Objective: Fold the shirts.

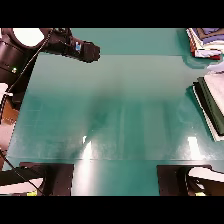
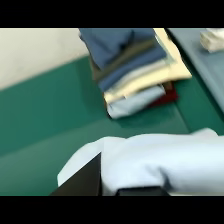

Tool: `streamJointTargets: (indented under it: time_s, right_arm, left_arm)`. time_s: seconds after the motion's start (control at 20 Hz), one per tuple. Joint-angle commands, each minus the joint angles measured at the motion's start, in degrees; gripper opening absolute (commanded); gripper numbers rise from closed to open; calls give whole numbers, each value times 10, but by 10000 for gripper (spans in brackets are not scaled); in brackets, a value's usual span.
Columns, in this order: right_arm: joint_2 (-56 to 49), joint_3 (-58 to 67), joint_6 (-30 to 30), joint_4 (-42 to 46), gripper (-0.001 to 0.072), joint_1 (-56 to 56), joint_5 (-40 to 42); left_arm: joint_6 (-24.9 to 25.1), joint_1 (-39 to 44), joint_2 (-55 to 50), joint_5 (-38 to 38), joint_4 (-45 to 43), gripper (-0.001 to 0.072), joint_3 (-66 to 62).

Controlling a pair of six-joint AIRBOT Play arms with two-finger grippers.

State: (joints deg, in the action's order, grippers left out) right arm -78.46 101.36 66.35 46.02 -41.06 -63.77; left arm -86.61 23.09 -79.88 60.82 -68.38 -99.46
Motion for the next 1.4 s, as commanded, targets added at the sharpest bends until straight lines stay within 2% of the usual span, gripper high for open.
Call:
streamJointTargets:
  time_s: [0.0, 0.2, 0.35, 0.5, 0.65, 0.8, 0.95, 1.2, 1.25, 1.35]
  right_arm:
    - [61, -102, 1, 82, 17, -45, -64]
    - [127, -244, 3, 189, 31, -114, -97]
    - [156, -324, 5, 248, 252, -160, -105]
    - [167, -362, 5, 275, 535, -202, -114]
    - [167, -346, 6, 252, 537, -213, -112]
    - [167, -298, 7, 137, 535, -157, -72]
    - [167, -249, 7, 44, 534, -23, -68]
    - [167, -218, 7, 52, 529, 248, -41]
    - [165, -218, 7, 51, 507, 292, -33]
    - [155, -218, 7, 52, 412, 362, -33]
  left_arm:
    - [0, 0, 0, 1, 0, 32, 0]
    - [0, 0, 0, 8, 0, 31, 0]
    - [0, 0, 0, 16, 0, 32, 0]
    - [0, 0, 0, 20, 0, 31, 0]
    - [0, 0, 0, 20, 0, 32, 0]
    - [0, 0, 0, 21, 0, 31, 0]
    - [1, 0, 0, 20, -3, 31, 0]
    - [0, 0, 0, 18, -2, 32, 0]
    - [0, 0, 0, 13, -2, 32, 0]
    - [0, 0, 0, 4, -2, 32, 0]
